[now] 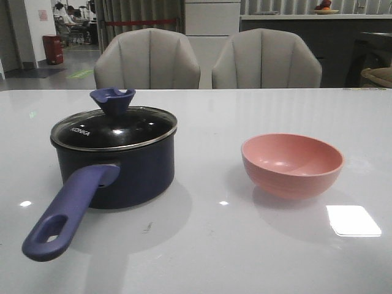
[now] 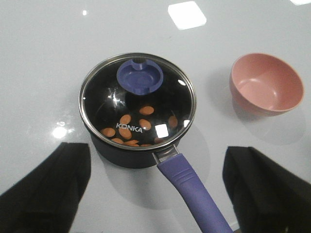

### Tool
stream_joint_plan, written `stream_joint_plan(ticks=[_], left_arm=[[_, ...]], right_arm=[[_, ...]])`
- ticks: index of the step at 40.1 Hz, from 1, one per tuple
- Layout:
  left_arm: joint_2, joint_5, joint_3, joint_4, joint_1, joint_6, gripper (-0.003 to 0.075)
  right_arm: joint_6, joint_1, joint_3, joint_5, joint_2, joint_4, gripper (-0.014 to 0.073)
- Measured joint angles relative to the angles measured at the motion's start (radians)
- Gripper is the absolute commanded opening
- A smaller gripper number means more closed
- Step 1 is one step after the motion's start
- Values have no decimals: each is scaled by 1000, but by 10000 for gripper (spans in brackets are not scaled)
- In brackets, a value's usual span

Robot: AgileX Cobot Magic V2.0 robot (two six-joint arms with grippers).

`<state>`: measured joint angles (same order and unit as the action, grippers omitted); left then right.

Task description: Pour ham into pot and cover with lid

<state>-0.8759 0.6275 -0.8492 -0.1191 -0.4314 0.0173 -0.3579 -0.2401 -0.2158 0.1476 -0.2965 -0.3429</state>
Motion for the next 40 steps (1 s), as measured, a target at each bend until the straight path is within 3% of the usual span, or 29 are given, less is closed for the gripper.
stream_joint_plan(ticks=[7,10,13,19,22,40], left_arm=[[279,-74,203,0,0,0,582],[395,-98,274,0,0,0,538],[517,-116,337,9,0,0,426],[662,-134,443,37,0,0,93],[697,-146,470,41,0,0,140],[720,-174,480,41,0,0,132]], right_arm=[[0,0,0,0,0,0,148],[0,0,0,0,0,0,148],[0,0,0,0,0,0,148],[0,0,0,0,0,0,148],[0,0,0,0,0,0,148],[0,0,0,0,0,0,148]])
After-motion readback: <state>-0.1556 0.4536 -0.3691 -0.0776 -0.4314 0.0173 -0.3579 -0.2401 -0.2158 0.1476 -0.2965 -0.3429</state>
